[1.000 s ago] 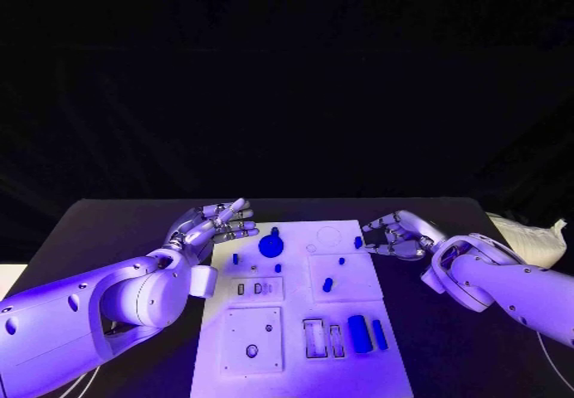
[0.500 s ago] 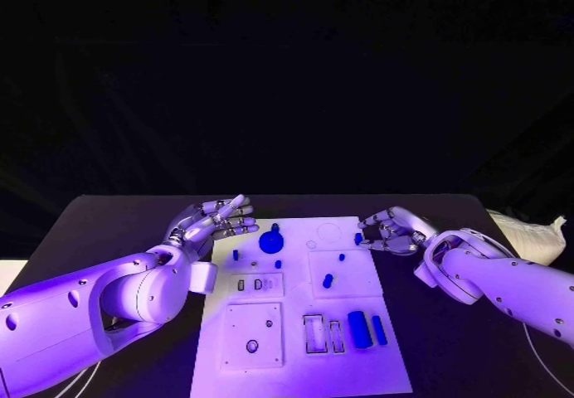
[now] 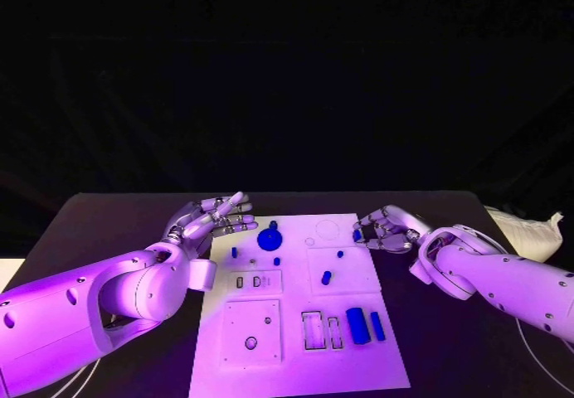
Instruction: Assemble the parts on the task board
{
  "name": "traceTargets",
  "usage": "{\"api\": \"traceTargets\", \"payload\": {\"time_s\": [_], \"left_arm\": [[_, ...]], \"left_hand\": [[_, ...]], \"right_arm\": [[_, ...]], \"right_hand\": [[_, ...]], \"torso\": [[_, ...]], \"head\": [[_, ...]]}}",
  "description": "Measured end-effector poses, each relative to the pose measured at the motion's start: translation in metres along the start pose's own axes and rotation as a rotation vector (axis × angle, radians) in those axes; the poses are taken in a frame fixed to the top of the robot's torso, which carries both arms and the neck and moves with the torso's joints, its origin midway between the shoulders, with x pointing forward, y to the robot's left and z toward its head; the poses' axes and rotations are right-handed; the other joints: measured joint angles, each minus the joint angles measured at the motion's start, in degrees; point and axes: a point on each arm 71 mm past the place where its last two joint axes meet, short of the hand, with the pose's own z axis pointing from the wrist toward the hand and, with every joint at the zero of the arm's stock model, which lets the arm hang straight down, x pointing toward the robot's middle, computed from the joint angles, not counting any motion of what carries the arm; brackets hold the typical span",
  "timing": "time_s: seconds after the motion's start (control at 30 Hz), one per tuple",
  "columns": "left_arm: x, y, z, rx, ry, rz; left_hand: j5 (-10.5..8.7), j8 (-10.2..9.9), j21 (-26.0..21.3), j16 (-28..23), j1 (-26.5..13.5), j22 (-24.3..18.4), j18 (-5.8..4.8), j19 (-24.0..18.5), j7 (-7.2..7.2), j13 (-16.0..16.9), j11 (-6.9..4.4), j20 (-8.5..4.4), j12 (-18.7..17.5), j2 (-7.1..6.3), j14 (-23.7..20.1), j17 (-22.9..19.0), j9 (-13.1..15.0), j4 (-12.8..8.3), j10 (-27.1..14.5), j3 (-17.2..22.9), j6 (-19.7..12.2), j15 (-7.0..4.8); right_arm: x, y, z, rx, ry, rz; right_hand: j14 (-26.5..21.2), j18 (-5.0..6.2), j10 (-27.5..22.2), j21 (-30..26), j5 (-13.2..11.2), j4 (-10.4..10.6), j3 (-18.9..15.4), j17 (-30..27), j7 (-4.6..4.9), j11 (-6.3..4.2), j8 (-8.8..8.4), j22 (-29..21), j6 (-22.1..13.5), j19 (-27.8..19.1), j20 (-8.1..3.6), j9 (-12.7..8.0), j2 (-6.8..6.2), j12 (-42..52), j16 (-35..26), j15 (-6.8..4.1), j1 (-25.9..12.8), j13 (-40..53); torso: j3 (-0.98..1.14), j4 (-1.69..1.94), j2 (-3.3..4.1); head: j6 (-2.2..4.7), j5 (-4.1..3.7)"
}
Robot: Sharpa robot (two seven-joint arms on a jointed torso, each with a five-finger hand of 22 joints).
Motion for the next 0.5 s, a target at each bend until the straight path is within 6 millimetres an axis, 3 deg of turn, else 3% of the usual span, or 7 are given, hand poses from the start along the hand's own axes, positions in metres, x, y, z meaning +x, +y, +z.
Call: {"api": "traceTargets", "payload": {"time_s": [0.5], "left_arm": [[0.0002,0.0001,0.0,-0.001,0.001,0.0]], "left_hand": [[0.0,0.0,0.0,0.0,0.0,0.0,0.0,0.0,0.0,0.0,0.0,0.0,0.0,0.0,0.0,0.0,0.0,0.0,0.0,0.0,0.0,0.0]], "right_arm": [[0.0028,-0.0002,0.0037,0.014,0.008,-0.003]], "right_hand": [[0.0,0.0,0.1,0.4,0.0,-0.6,0.9,0.0,-0.48,-0.11,0.45,0.4,2.1,0.2,-0.2,0.3,0.69,0.7,0.2,-0.43,-0.1,0.2]], "torso": [[-0.01,0.03,-0.01]], "head": [[-0.3,0.03]]}}
